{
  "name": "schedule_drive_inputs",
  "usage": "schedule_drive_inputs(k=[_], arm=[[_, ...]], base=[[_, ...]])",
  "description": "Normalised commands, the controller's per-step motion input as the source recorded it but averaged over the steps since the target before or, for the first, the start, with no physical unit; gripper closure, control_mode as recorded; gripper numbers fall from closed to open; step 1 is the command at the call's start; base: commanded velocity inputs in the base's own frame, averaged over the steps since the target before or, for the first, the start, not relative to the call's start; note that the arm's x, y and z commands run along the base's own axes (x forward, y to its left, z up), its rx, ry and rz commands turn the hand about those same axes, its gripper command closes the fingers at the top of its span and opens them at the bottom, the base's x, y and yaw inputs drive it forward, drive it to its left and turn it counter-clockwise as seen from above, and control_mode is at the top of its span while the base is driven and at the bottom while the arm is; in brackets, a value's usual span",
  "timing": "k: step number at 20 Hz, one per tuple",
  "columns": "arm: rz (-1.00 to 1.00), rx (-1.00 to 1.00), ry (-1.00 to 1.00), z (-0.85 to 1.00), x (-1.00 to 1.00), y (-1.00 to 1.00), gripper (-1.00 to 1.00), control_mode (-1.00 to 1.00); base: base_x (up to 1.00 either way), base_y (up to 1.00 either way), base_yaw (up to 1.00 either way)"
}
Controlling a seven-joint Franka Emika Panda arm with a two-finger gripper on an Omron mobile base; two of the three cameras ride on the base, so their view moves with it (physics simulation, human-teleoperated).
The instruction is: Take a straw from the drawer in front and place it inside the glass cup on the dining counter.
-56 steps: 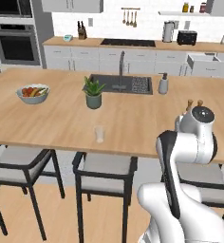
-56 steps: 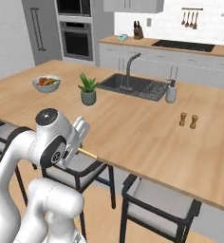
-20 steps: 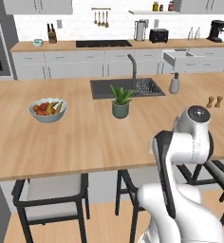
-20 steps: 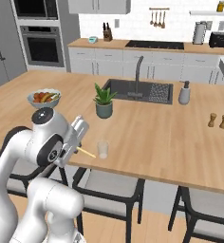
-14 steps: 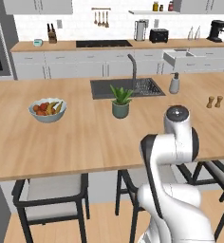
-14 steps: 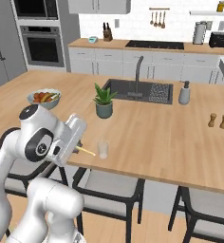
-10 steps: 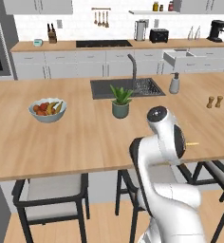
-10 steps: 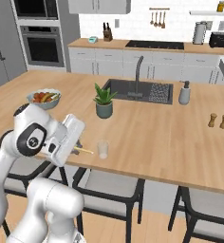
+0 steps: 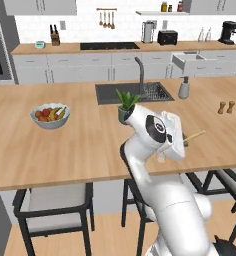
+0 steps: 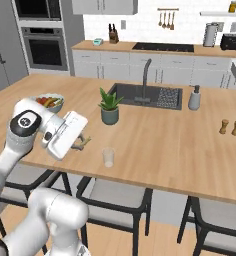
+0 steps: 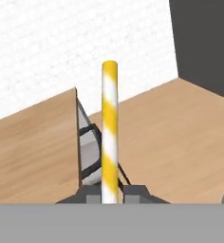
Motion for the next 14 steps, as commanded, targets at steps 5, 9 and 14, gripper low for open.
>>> schedule_drive_inputs(k=[5,9,14], arm=[[-0.24,-0.39,0.09,0.07,0.71,0.23,1.0,-1.0],[-0.2,-0.45,0.41,0.06,0.39,0.0,1.0,-1.0],[-0.2,-0.3,0.39,0.24,0.25,-0.08,1.0,-1.0]], base=[[0.0,0.0,0.0],[0.0,0.0,0.0],[0.0,0.0,0.0]])
